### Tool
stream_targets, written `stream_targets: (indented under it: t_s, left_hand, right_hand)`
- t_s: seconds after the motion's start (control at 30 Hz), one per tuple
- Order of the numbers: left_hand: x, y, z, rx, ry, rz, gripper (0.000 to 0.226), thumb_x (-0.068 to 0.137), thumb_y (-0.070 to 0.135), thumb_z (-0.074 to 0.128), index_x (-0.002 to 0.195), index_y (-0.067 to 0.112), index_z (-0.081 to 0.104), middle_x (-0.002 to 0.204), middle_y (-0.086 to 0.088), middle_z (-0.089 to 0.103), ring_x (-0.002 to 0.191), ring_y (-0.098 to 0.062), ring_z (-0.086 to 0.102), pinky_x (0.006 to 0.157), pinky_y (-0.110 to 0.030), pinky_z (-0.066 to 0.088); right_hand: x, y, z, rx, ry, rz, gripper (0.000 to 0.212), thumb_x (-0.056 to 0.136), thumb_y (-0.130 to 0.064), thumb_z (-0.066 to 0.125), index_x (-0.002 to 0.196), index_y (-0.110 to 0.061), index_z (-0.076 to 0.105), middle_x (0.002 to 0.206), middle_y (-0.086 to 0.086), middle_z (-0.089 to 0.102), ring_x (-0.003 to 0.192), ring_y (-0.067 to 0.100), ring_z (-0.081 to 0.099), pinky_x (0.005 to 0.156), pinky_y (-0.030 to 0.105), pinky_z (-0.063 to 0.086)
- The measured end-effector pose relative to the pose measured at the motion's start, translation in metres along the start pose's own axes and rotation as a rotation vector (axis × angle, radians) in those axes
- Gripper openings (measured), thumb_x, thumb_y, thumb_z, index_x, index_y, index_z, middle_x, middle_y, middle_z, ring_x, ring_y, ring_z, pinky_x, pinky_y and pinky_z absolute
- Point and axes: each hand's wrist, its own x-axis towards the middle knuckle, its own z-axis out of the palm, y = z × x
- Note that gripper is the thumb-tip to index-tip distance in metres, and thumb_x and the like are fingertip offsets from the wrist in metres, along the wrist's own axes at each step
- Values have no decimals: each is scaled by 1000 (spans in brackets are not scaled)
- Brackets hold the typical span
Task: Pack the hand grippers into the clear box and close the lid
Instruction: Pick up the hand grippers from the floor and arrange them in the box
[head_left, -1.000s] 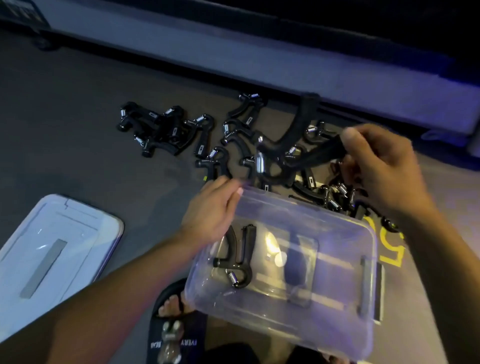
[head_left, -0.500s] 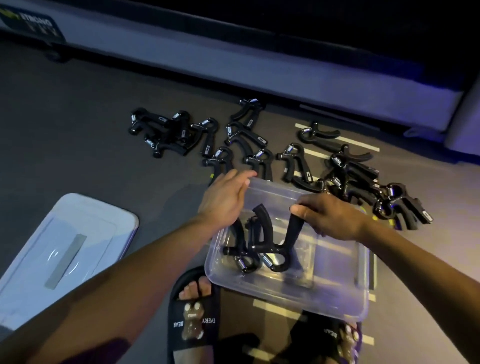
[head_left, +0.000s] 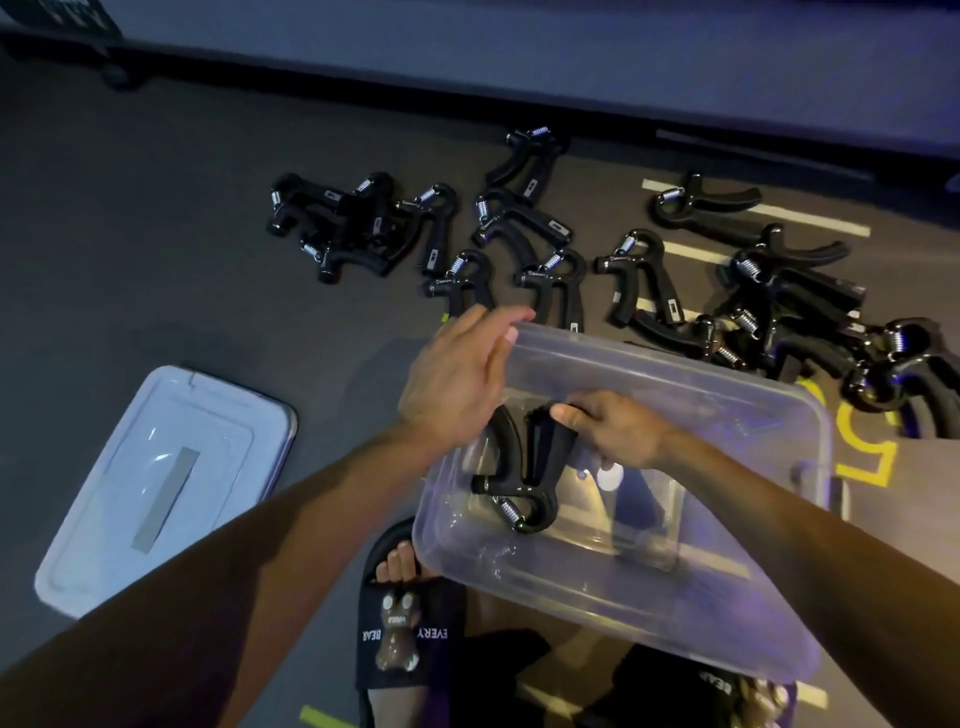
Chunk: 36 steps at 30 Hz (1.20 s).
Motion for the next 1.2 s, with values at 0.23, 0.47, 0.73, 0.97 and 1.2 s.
stream_targets:
  t_s: [0.23,0.47,0.73,0.97,1.2]
  left_hand:
    - [-2,-1,1,-9,7,5,37,107,37,33,136,34,56,110,5,60,108,-19,58,88,-40,51]
    - [-3,1,-2,-5,5,-3,38,107,38,32,137,34,55,114,5,61,110,-18,57,90,-40,51]
    - [-4,4,-3,25,-3,-19,35,109,33,35,138,34,55,115,5,60,111,-17,56,91,-37,49]
    - [-4,5,-3,52,7,-13,34,109,34,35,137,35,54,108,7,58,105,-15,56,86,-38,50]
    - [-5,6,-2,66,34,-6,33,108,34,36,136,35,55,108,7,59,105,-17,58,86,-40,51]
  right_hand:
    - [-6,16,29,6,211,57,28,96,-34,60,118,-19,50,76,2,68,71,25,70,72,39,56]
    - [-24,14,66,192,391,40,58,86,-24,75,136,-18,48,109,1,70,103,20,66,93,33,51]
    - [-10,4,54,37,170,115,70,85,-39,71,144,-40,32,122,6,68,111,29,65,96,36,51]
    - [-9,5,62,-51,214,103,64,87,-44,68,139,-32,33,105,13,70,94,33,68,81,37,55]
    - [-8,10,68,-35,220,130,76,88,-53,65,147,-36,22,113,15,69,100,36,67,83,38,54]
